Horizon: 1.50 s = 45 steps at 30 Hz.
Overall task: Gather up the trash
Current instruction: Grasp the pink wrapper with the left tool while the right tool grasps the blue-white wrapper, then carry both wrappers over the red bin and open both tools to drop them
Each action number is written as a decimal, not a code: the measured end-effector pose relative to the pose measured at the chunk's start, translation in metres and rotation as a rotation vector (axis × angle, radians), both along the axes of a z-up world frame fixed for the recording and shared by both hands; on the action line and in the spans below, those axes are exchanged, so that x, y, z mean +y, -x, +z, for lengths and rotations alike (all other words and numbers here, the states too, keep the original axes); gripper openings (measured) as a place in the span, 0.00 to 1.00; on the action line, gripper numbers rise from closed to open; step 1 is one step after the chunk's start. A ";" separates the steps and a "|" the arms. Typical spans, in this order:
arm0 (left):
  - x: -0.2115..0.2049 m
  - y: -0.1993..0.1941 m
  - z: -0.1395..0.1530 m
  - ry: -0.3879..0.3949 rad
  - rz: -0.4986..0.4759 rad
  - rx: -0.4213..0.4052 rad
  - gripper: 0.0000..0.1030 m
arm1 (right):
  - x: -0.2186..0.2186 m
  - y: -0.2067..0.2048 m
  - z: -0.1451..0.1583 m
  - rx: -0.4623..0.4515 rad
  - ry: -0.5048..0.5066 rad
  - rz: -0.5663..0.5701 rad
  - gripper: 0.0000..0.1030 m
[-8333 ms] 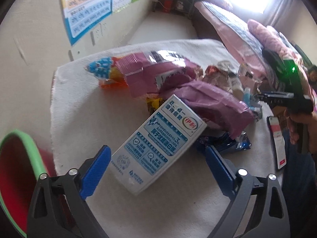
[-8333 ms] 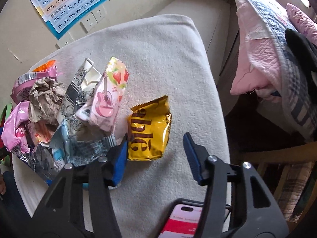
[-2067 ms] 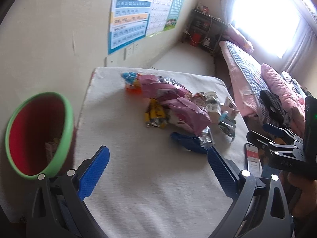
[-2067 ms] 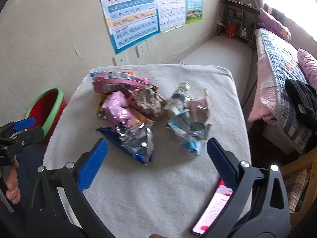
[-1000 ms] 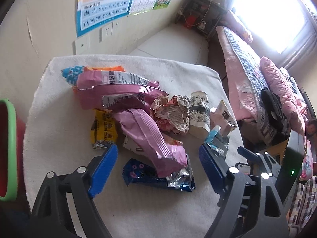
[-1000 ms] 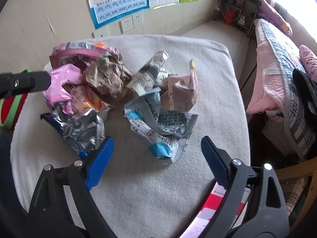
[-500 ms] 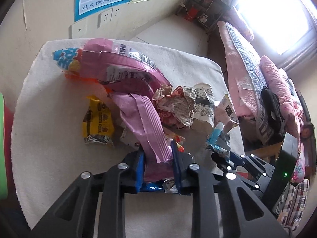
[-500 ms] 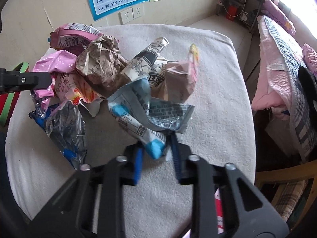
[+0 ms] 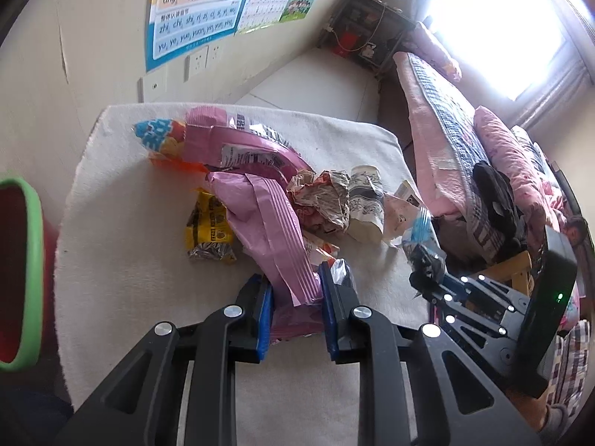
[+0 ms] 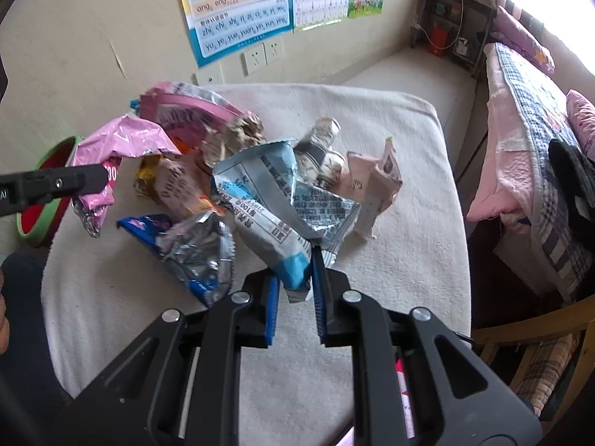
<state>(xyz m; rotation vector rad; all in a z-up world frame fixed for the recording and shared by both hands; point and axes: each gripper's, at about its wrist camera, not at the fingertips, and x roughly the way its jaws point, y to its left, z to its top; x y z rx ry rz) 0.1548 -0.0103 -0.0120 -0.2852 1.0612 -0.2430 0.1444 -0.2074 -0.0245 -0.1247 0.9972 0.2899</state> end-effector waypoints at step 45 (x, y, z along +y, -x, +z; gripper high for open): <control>0.143 0.093 0.039 -0.119 0.200 -0.117 0.19 | 0.139 0.022 0.069 -0.105 -0.052 0.219 0.16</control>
